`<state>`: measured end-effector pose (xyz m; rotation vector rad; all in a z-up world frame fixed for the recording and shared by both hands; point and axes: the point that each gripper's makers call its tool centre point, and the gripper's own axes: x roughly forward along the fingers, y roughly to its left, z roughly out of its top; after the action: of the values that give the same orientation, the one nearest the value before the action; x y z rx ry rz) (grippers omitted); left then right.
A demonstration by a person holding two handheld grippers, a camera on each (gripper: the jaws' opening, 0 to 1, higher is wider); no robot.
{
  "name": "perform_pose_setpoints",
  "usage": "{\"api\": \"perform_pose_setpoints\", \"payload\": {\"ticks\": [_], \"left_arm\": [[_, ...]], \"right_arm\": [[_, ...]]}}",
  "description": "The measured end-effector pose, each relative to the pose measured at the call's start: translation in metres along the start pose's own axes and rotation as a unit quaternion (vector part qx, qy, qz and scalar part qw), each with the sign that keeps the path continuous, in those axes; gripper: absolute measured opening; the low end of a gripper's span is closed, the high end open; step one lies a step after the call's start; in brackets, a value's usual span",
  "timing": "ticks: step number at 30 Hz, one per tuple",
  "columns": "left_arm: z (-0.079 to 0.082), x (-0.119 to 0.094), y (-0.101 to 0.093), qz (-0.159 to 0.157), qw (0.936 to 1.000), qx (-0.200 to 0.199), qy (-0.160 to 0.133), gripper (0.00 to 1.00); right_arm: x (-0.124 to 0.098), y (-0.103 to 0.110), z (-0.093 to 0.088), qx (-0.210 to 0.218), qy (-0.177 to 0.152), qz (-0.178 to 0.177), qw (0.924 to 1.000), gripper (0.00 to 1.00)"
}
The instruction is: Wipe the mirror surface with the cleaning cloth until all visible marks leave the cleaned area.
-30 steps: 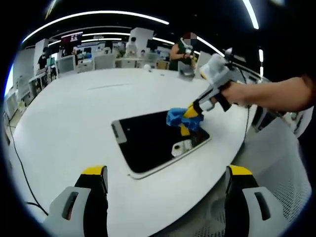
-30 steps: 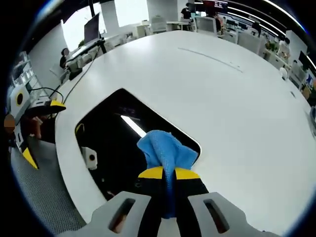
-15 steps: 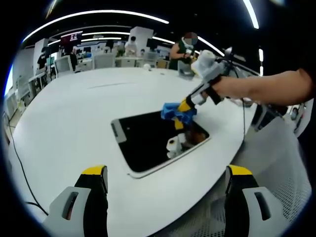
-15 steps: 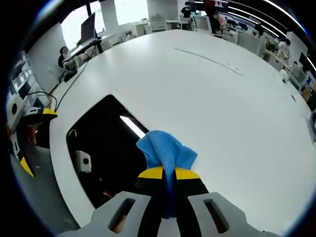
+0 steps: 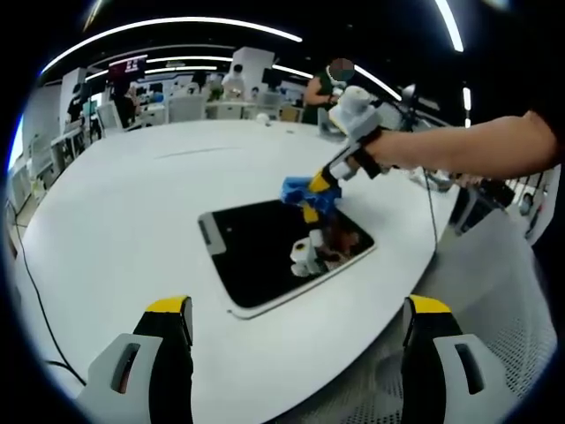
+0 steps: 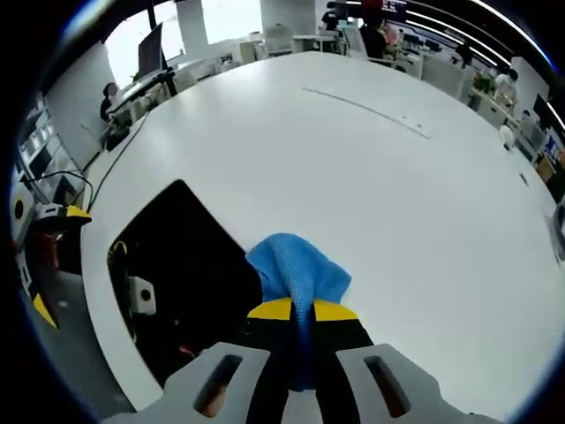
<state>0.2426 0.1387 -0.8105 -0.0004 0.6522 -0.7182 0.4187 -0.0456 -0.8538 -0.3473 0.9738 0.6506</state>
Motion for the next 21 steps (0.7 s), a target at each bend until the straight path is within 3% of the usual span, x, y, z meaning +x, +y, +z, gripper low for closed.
{"api": "perform_pose_setpoints", "payload": {"ticks": [21], "left_arm": [[0.0003,0.0000,0.0001,0.001,1.0000,-0.001,-0.001,1.00]], "right_arm": [[-0.0004,-0.0008,0.0005,0.018,-0.002,0.009,0.9998,0.01]]}}
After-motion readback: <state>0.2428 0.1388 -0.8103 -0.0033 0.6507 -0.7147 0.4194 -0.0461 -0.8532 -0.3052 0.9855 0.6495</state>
